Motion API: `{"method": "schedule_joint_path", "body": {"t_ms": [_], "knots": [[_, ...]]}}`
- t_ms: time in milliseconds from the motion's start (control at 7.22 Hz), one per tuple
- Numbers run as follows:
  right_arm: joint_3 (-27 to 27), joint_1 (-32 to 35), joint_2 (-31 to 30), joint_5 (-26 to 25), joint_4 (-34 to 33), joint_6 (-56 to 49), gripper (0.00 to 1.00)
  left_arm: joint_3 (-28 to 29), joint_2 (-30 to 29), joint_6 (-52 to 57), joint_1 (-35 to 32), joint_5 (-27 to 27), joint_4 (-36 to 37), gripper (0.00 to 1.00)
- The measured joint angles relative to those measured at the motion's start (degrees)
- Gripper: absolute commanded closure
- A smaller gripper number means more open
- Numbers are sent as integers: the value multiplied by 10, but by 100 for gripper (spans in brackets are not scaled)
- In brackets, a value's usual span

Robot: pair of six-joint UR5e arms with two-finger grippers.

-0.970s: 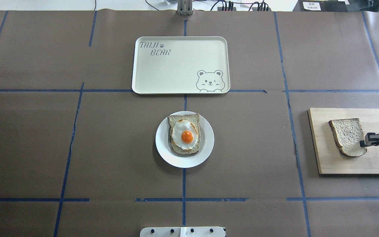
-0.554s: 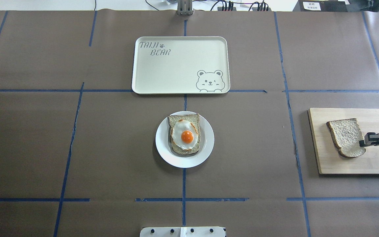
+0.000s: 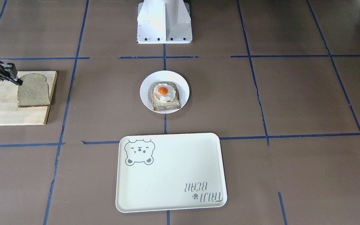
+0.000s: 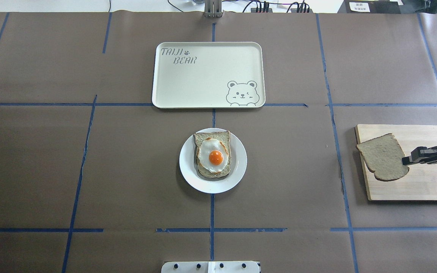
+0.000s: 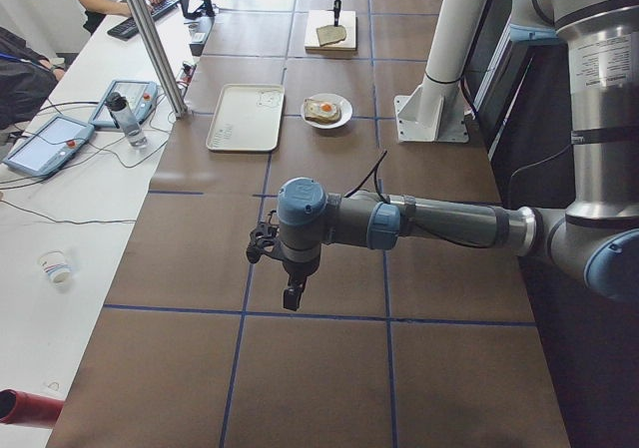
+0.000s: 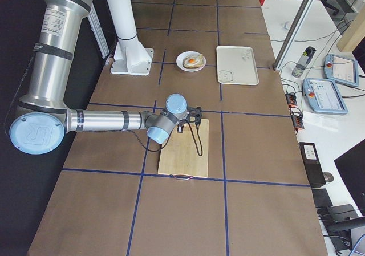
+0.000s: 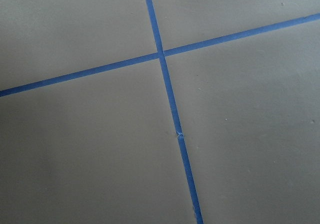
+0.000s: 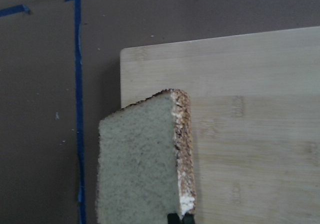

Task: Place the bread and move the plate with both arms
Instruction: 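Lift the bread slice and carry it over the egg toast plate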

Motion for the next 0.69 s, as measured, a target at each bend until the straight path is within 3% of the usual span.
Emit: {"method": "schedule_joint_path", "body": {"t_ms": [416,693], "knots": [[29,-26,119,4,-3,157,100,-1,4,0,-3,-6,1,0],[27,-118,211,-87,-7,256,100,0,7,0,-4,-28,1,0]]}}
